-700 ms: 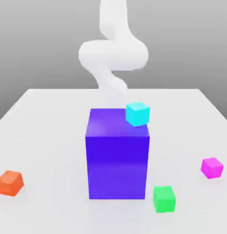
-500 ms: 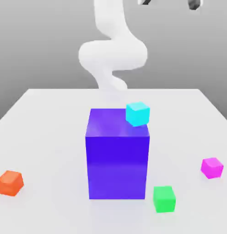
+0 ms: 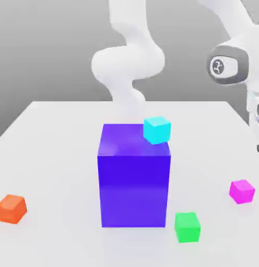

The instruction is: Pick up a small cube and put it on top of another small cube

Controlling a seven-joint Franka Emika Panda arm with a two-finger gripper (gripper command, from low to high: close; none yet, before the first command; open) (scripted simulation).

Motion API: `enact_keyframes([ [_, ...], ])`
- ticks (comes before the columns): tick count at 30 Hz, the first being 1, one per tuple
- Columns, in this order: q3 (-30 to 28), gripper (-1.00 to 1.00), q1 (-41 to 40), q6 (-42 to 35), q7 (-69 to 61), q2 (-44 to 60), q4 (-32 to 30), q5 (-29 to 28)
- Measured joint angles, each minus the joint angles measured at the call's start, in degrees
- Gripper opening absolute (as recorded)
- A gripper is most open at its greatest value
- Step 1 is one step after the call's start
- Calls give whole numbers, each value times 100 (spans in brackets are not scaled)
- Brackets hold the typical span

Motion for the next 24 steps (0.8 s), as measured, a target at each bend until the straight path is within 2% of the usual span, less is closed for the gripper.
enact_keyframes([
  [3,12,0,244,339,-140,624,-169,-498],
  [8,-483,0,680,1124,195,1661,-13,-1081],
  [9,-567,-100,752,1247,239,1815,18,-1137],
  [16,-575,-100,759,1247,252,1827,20,-1155],
  [21,-189,-100,485,541,-132,927,-170,-653],
  [24,-280,-100,374,-18,-16,932,128,-439],
])
